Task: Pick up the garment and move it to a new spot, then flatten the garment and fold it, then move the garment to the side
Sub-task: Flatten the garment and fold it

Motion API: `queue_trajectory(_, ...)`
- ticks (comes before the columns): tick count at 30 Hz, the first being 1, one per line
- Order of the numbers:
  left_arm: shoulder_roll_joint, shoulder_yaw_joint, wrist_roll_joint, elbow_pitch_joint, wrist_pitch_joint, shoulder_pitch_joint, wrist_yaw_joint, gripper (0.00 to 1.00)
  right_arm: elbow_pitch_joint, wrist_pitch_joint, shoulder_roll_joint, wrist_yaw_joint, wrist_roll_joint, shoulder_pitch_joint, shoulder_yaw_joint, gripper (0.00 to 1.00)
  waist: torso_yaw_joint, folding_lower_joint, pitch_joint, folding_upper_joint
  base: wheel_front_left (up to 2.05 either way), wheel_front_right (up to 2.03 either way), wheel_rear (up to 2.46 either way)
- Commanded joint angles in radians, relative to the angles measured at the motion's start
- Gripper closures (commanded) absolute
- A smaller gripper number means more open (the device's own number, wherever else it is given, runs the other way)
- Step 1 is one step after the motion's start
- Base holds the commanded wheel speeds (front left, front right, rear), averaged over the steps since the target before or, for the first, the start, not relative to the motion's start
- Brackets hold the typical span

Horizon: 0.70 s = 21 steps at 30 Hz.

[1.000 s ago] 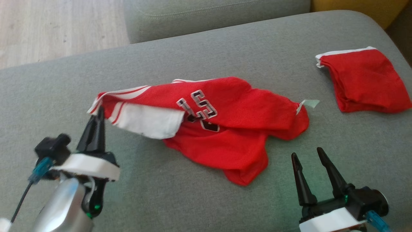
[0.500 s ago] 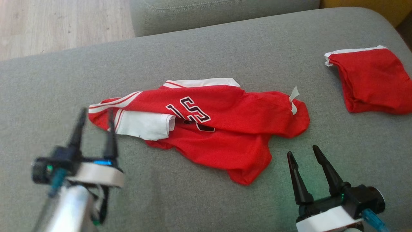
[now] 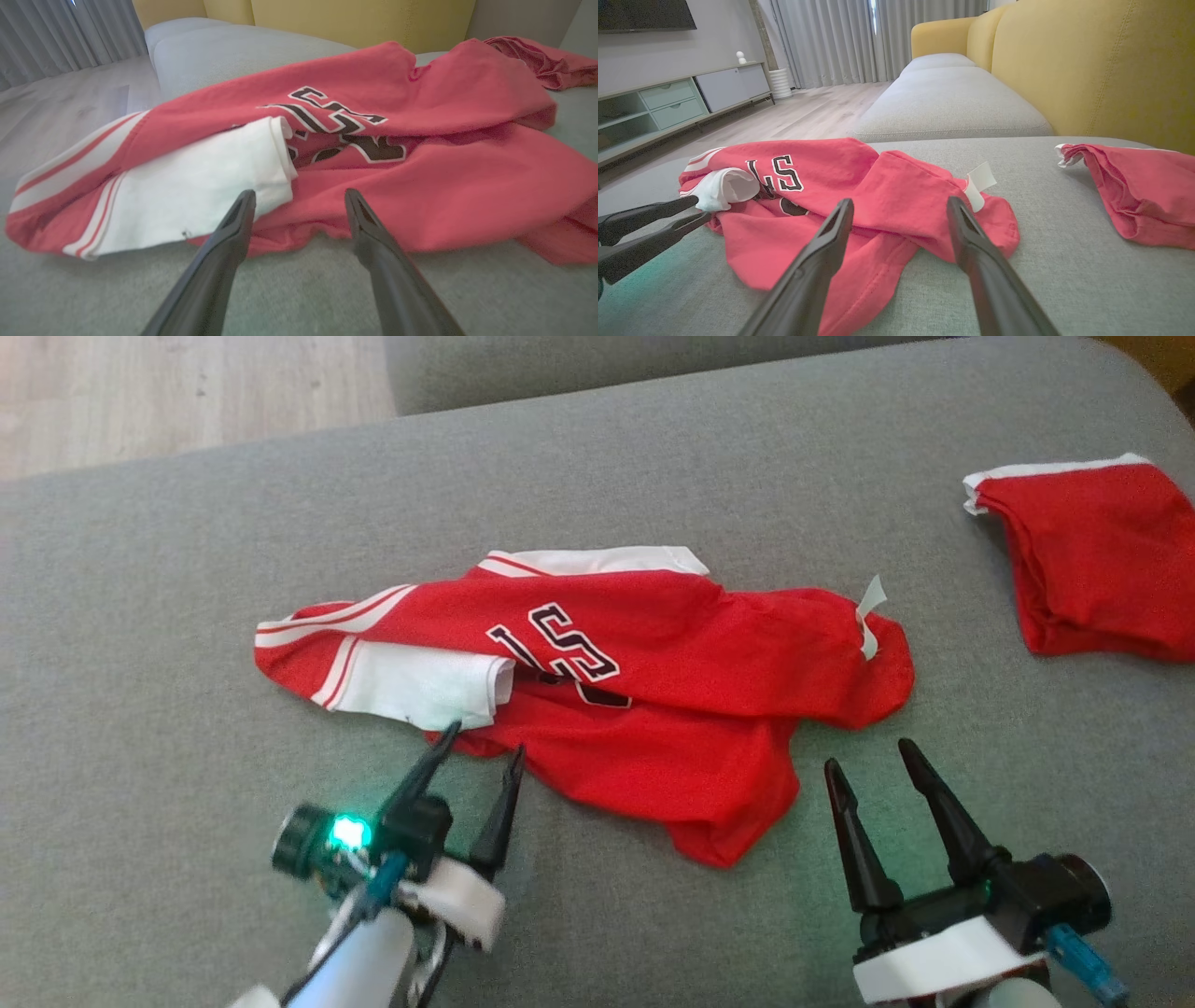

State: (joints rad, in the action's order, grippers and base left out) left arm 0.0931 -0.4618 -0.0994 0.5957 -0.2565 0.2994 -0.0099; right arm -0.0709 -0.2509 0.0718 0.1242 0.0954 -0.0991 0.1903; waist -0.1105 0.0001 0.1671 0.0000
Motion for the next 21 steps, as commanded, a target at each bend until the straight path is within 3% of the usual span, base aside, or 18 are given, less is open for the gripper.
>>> queue_trajectory(1,0.004,0.028,0.011,-0.012,-0.005,0.064,0.004,0.00,0.033,-0.011,0.015,0.007,-0.003,0.035,0.025,0.00,-0.008,-0.0001,0.010,0.0000,0.00,0.00,0.00)
queue_trajectory(11,-0.019,0.039,0.034,0.195,-0.005,0.177,0.087,0.00,0.029,-0.011,0.017,0.007,-0.003,0.047,0.020,0.00,-0.027,-0.0001,0.037,0.0000,0.00,0.00,0.00)
queue_trajectory(16,-0.024,0.031,0.036,0.233,-0.005,0.195,0.096,0.03,0.029,-0.011,0.015,0.007,-0.003,0.045,0.018,0.00,-0.027,-0.0001,0.030,0.0000,0.00,0.00,0.00)
queue_trajectory(19,-0.025,0.028,0.034,0.242,-0.005,0.197,0.096,0.53,0.028,-0.011,0.013,0.007,-0.002,0.042,0.017,0.00,-0.026,-0.0001,0.021,0.0000,0.00,0.00,0.00)
queue_trajectory(21,-0.025,0.025,0.033,0.248,-0.005,0.195,0.094,0.70,0.027,-0.011,0.013,0.007,-0.001,0.040,0.019,0.00,-0.025,-0.0001,0.015,0.0000,0.00,0.00,0.00)
